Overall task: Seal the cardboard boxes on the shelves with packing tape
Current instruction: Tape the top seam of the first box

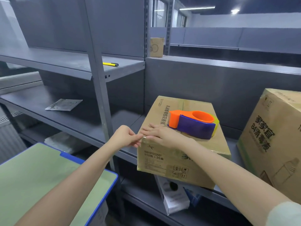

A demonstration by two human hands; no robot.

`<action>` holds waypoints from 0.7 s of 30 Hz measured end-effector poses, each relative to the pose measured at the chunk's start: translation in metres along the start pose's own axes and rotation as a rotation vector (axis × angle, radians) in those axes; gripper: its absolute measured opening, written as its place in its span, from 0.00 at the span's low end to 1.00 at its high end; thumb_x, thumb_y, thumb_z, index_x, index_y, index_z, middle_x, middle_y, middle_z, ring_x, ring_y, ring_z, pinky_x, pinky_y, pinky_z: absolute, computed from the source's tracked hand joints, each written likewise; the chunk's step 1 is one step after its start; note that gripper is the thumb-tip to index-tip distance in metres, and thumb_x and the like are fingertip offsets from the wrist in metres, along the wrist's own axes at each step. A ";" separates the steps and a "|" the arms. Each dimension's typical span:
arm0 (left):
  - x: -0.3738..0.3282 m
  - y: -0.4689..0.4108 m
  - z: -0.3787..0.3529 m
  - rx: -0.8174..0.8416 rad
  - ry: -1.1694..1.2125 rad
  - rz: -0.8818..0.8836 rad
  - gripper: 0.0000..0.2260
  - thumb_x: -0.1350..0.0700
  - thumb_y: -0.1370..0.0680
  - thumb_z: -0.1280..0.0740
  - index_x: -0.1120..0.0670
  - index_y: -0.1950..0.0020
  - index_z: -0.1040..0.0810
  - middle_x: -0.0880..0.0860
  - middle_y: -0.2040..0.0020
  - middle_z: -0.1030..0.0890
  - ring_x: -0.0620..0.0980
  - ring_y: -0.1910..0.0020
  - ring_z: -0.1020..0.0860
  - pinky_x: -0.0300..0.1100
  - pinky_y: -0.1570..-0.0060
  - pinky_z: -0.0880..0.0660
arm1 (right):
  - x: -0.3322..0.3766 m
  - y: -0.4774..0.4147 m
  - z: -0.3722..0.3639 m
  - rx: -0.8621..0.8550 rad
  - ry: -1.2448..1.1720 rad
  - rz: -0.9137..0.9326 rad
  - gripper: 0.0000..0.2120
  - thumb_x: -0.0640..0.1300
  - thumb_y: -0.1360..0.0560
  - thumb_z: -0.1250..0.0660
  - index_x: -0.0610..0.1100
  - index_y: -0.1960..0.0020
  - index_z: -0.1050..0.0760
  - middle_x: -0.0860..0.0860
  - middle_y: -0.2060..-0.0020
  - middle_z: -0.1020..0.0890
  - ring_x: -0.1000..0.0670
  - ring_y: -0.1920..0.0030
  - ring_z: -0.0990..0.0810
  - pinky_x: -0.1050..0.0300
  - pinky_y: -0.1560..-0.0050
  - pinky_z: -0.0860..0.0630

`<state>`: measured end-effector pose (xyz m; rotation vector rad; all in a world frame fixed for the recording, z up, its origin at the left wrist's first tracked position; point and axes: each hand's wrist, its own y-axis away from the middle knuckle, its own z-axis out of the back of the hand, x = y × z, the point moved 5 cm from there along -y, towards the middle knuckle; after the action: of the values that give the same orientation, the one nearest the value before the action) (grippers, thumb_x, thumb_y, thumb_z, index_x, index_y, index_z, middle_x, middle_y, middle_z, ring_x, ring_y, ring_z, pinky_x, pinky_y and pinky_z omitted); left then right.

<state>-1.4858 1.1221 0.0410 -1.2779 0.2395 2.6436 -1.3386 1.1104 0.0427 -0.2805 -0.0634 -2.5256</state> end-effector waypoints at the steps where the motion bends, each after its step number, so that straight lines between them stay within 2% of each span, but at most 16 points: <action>1: 0.003 0.001 -0.001 0.010 0.030 -0.007 0.13 0.50 0.25 0.31 0.58 0.62 0.16 0.51 0.70 0.18 0.38 0.75 0.26 0.29 0.70 0.31 | -0.002 0.000 -0.002 0.003 0.010 -0.004 0.21 0.54 0.19 0.50 0.54 0.26 0.41 0.58 0.26 0.40 0.48 0.25 0.46 0.44 0.28 0.45; 3: 0.009 0.003 -0.004 0.004 0.052 -0.062 0.13 0.49 0.25 0.32 0.58 0.63 0.17 0.51 0.70 0.19 0.40 0.74 0.27 0.32 0.68 0.30 | -0.003 0.000 -0.005 0.004 0.031 -0.002 0.23 0.55 0.19 0.49 0.54 0.25 0.43 0.58 0.26 0.42 0.49 0.25 0.46 0.45 0.28 0.45; 5: 0.014 0.006 -0.007 -0.090 0.007 -0.175 0.13 0.48 0.25 0.32 0.55 0.65 0.19 0.49 0.70 0.20 0.42 0.72 0.26 0.34 0.66 0.30 | -0.004 0.001 -0.008 0.002 0.047 0.003 0.24 0.56 0.19 0.48 0.54 0.25 0.44 0.58 0.26 0.43 0.49 0.25 0.47 0.48 0.28 0.44; 7: 0.017 0.008 -0.007 -0.219 -0.145 -0.309 0.14 0.47 0.24 0.34 0.52 0.68 0.25 0.46 0.72 0.25 0.42 0.72 0.29 0.34 0.68 0.32 | -0.003 0.001 -0.010 0.000 0.073 0.007 0.25 0.56 0.20 0.47 0.53 0.25 0.45 0.57 0.25 0.44 0.48 0.25 0.47 0.49 0.29 0.44; 9: 0.015 0.010 -0.008 -0.327 -0.395 -0.425 0.15 0.46 0.23 0.37 0.52 0.66 0.31 0.45 0.72 0.31 0.44 0.71 0.32 0.37 0.70 0.36 | -0.002 0.001 -0.011 -0.009 0.109 0.011 0.25 0.55 0.20 0.46 0.53 0.24 0.46 0.57 0.25 0.44 0.47 0.25 0.47 0.49 0.29 0.44; 11: 0.013 0.010 -0.009 -0.395 -0.548 -0.512 0.14 0.47 0.23 0.37 0.54 0.64 0.31 0.47 0.70 0.31 0.48 0.71 0.31 0.40 0.71 0.35 | -0.001 0.002 -0.011 -0.024 0.153 0.024 0.25 0.53 0.19 0.46 0.52 0.24 0.46 0.56 0.25 0.44 0.46 0.25 0.46 0.50 0.28 0.45; 14: 0.018 0.005 -0.015 -0.322 -0.473 -0.540 0.13 0.52 0.22 0.37 0.60 0.61 0.28 0.52 0.67 0.28 0.53 0.69 0.29 0.46 0.66 0.30 | 0.002 0.003 -0.012 -0.044 0.175 0.032 0.24 0.51 0.19 0.46 0.52 0.24 0.46 0.55 0.25 0.43 0.46 0.25 0.46 0.51 0.28 0.46; 17: 0.025 -0.001 -0.016 -0.226 -0.390 -0.517 0.10 0.53 0.21 0.38 0.56 0.60 0.30 0.46 0.67 0.31 0.47 0.67 0.31 0.38 0.63 0.34 | 0.004 0.004 -0.013 -0.053 0.192 0.028 0.24 0.51 0.19 0.46 0.52 0.24 0.45 0.55 0.25 0.43 0.46 0.25 0.46 0.51 0.28 0.45; 21: 0.022 0.003 -0.012 -0.216 -0.351 -0.640 0.07 0.57 0.23 0.34 0.54 0.61 0.29 0.42 0.67 0.31 0.41 0.69 0.32 0.35 0.64 0.34 | 0.004 0.004 -0.013 -0.053 0.207 0.023 0.24 0.51 0.19 0.46 0.51 0.24 0.46 0.55 0.25 0.43 0.46 0.25 0.46 0.51 0.28 0.45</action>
<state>-1.4906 1.1188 0.0168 -0.7384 -0.4449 2.2958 -1.3423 1.1035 0.0305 -0.0386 0.0874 -2.5214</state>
